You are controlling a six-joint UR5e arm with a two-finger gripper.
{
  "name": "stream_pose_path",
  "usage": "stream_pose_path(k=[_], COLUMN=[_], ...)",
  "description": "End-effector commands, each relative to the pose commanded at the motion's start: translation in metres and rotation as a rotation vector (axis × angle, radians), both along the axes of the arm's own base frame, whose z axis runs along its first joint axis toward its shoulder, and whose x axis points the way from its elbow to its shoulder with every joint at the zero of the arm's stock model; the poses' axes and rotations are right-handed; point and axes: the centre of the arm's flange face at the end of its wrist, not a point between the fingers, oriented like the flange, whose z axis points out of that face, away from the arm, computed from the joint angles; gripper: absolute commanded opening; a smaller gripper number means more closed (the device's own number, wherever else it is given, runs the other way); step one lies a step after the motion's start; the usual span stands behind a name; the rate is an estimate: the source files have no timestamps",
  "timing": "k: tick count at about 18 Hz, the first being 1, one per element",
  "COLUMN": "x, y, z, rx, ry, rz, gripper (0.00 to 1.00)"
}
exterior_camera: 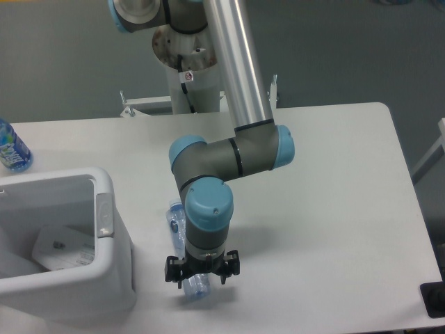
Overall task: Place the trash in the trash can
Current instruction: 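Lower the gripper onto the bottle and close around it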
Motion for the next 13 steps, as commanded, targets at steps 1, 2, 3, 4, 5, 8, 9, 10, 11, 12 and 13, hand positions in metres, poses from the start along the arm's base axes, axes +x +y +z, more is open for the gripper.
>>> stream_pose_path(k=[1, 2, 3, 4, 5, 8, 9, 10, 11, 12, 13], x=[-0.001, 0.001, 0.001, 0.001, 0.002, 0.002, 0.003, 0.003, 0.003, 0.003, 0.003], y=[0.001, 0.002, 0.002, 0.003, 0.003, 0.003, 0.003, 0.003, 0.002, 0.002, 0.002], z=[-0.007, -0.01, -0.013, -0.013, -0.018, -0.02, -0.021, -0.022, -0.022, -0.022, -0.022], rx=[-0.008, -0.012, -0.021, -0.022, -0.029, -0.034, -0.036, -0.037, -0.038, -0.038, -0.039], ry=[-0.005, -0.004, 0.002, 0.004, 0.002, 0.001, 0.001, 0.0, -0.002, -0.002, -0.002], rz=[0.0, -0.002, -0.004, -0.005, -0.006, -0.008, -0.009, -0.007, -0.003, -0.001, 0.0], gripper=[1.0, 1.0, 1.0, 1.0, 1.0, 1.0, 1.0, 0.95, 0.87, 0.79, 0.71])
